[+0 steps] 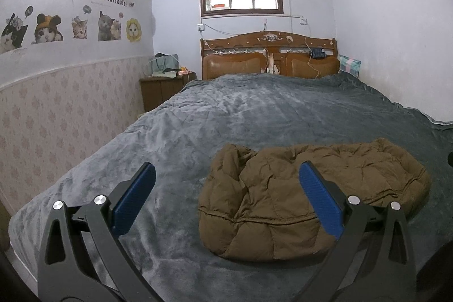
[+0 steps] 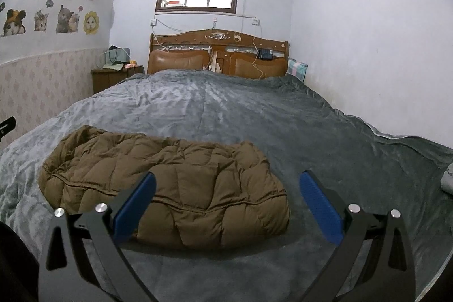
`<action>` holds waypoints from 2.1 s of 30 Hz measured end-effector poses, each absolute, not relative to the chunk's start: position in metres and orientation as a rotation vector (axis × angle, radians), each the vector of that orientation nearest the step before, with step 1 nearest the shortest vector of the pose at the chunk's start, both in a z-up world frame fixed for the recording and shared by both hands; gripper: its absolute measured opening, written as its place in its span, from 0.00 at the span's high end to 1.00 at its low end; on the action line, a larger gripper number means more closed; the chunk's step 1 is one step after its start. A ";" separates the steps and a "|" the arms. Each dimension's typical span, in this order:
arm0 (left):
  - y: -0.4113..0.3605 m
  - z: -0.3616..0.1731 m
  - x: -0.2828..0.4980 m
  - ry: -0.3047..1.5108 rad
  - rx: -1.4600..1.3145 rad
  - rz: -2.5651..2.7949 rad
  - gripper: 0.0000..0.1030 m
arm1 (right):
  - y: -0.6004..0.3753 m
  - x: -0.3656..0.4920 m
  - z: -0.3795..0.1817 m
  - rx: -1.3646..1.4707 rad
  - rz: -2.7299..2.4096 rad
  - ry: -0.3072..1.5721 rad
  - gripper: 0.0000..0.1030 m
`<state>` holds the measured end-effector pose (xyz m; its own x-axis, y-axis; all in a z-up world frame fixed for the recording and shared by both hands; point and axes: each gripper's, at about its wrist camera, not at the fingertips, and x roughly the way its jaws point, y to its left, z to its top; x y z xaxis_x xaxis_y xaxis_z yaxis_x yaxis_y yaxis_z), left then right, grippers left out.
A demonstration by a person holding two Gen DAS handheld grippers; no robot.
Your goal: Fold large clothes
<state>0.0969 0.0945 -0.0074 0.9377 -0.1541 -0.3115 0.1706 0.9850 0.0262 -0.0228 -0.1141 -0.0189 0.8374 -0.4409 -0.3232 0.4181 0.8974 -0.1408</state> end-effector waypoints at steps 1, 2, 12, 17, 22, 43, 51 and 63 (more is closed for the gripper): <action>0.095 -0.007 0.097 0.310 0.053 -0.167 0.03 | -0.114 -0.024 -0.018 -0.064 -0.455 0.356 0.02; 0.094 -0.007 0.096 0.307 0.053 -0.167 0.03 | -0.115 -0.025 -0.018 -0.064 -0.454 0.354 0.02; 0.105 -0.009 0.099 0.310 0.002 -0.170 0.03 | -0.115 -0.019 -0.025 -0.062 -0.458 0.348 0.02; 0.095 -0.011 0.101 0.310 0.039 -0.170 0.03 | -0.115 -0.018 -0.026 -0.065 -0.461 0.349 0.02; 0.093 -0.010 0.099 0.306 0.039 -0.169 0.03 | -0.115 -0.019 -0.025 -0.064 -0.458 0.354 0.02; 0.095 -0.009 0.096 0.315 0.035 -0.163 0.03 | -0.128 -0.028 -0.022 0.002 -0.476 0.329 0.02; 0.096 -0.008 0.101 0.330 0.040 -0.165 0.03 | -0.125 -0.026 -0.022 -0.018 -0.477 0.339 0.02; 0.094 -0.010 0.106 0.358 0.038 -0.170 0.03 | -0.126 -0.025 -0.022 -0.020 -0.476 0.339 0.02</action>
<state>0.1064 0.0944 -0.0097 0.9224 -0.1590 -0.3521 0.1723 0.9850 0.0065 -0.0246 -0.1258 -0.0216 0.8340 -0.4528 -0.3154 0.4463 0.8896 -0.0972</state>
